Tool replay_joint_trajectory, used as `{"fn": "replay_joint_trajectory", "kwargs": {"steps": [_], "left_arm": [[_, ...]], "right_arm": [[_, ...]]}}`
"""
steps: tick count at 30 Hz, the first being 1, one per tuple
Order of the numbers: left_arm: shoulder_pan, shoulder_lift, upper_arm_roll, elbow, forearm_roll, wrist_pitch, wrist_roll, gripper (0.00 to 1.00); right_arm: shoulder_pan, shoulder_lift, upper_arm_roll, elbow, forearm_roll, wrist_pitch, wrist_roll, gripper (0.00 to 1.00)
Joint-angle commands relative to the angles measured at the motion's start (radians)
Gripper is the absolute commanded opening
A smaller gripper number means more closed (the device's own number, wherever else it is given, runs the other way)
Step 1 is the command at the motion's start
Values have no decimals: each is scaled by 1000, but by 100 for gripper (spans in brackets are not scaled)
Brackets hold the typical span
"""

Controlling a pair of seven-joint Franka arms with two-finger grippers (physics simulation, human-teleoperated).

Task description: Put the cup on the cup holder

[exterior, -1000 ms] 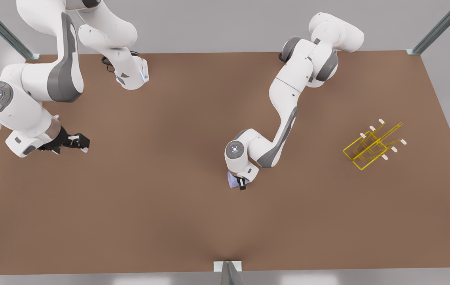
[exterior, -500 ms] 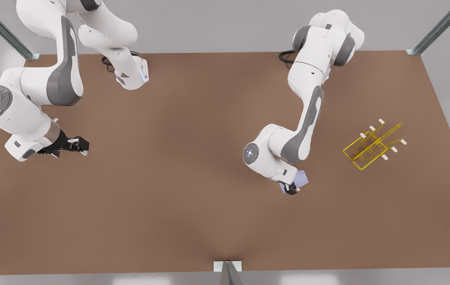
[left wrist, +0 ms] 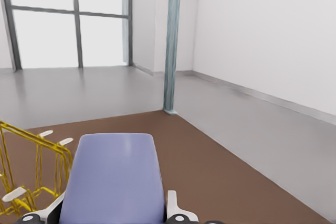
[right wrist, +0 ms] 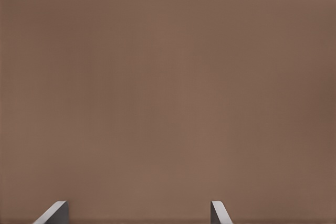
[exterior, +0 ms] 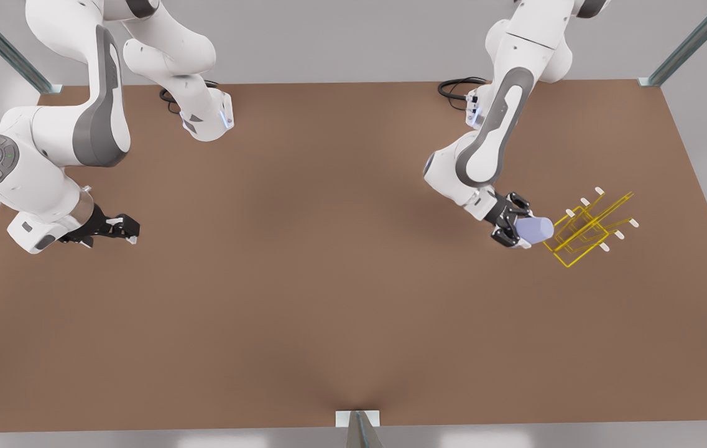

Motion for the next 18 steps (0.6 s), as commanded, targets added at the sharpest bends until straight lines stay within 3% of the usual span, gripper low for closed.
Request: {"fn": "replay_joint_trajectory", "kwargs": {"steps": [1, 8, 13, 18], "left_arm": [[24, -31, 1, -52, 167, 154, -152, 74], [21, -114, -5, -193, 231, 140, -209, 75], [52, -142, 33, -273, 401, 138, -310, 76], [53, -215, 39, -331, 404, 138, -295, 76]], "right_arm": [[0, -1, 0, 1, 1, -1, -6, 100], [0, -1, 0, 1, 1, -1, -9, 100], [0, 0, 0, 1, 1, -1, -9, 100], [-1, 0, 0, 1, 1, -2, -11, 100]]}}
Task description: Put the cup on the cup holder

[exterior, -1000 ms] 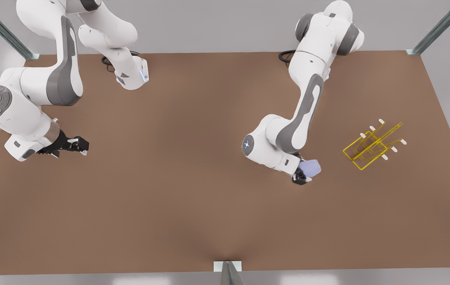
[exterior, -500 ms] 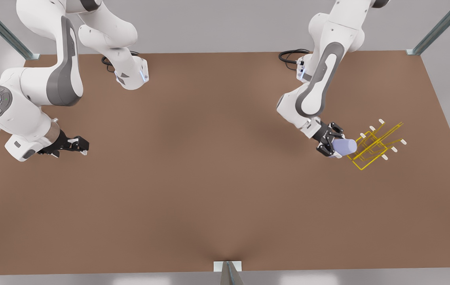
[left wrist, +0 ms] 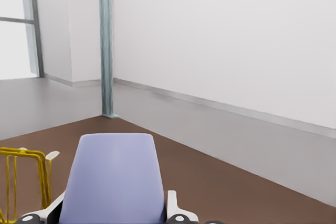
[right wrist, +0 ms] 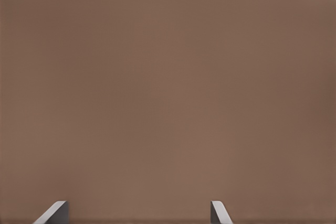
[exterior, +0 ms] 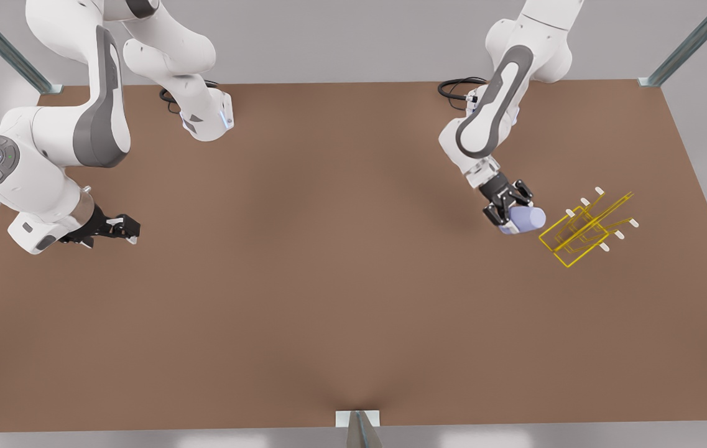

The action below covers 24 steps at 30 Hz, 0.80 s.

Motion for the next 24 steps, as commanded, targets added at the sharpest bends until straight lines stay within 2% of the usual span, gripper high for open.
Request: {"fn": "replay_joint_trajectory", "kwargs": {"steps": [1, 8, 18, 20, 24], "left_arm": [[100, -29, 0, -30, 26, 2, -133, 76], [122, -44, 86, -98, 98, -14, -146, 76], [129, -61, 134, -162, 202, -90, -149, 76], [131, -60, 198, -162, 287, -82, -150, 76], [129, -48, 198, -171, 287, -88, -176, 76]], "right_arm": [[0, -1, 0, 1, 1, -2, -5, 100], [0, -1, -2, 0, 1, -2, -8, 100], [-25, 22, -3, 33, 1, -43, -11, 100], [-62, 30, -3, 31, 5, -48, -13, 100], [-50, 28, 6, 37, 4, -45, -1, 100]]}}
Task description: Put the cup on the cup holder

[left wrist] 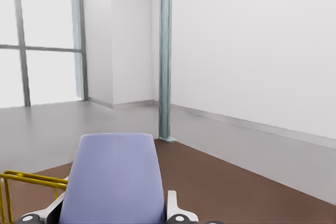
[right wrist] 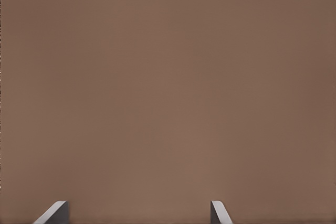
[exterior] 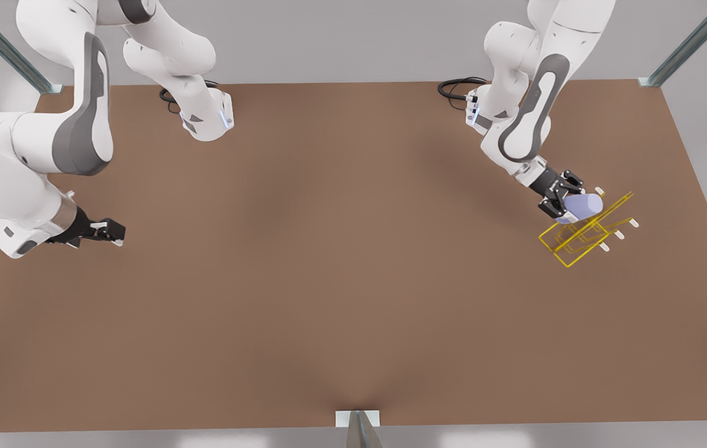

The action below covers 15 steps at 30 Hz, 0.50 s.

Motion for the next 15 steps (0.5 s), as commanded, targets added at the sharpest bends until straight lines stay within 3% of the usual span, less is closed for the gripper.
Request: {"fn": "replay_joint_trajectory", "kwargs": {"steps": [1, 15], "left_arm": [[-3, 3, 0, -1, 26, -10, -72, 76], [-3, 69, 2, 7, 35, -10, -130, 76]], "right_arm": [[3, 2, 1, 2, -1, -7, 6, 100], [2, 9, 1, 4, 1, 5, -8, 100]]}}
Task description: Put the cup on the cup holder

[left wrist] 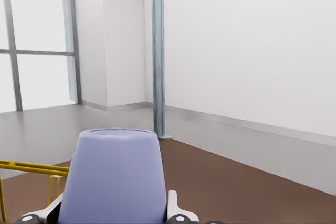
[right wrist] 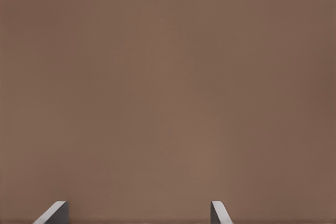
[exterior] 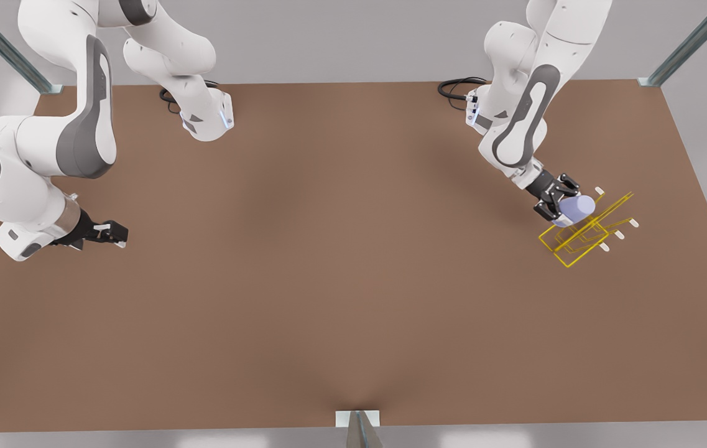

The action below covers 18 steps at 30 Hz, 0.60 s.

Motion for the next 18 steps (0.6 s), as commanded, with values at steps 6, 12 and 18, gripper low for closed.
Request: {"fn": "replay_joint_trajectory", "kwargs": {"steps": [6, 12, 18], "left_arm": [[10, -45, -1, -7, 9, 12, -56, 76], [11, -42, 8, -1, 16, 14, -56, 76], [10, -42, 75, 5, 104, 29, -56, 76]], "right_arm": [[-4, 5, 0, 2, 2, 1, -6, 100], [-4, 5, 0, 1, 2, 1, -6, 100], [-5, 7, 0, 1, 2, 1, -9, 100]]}}
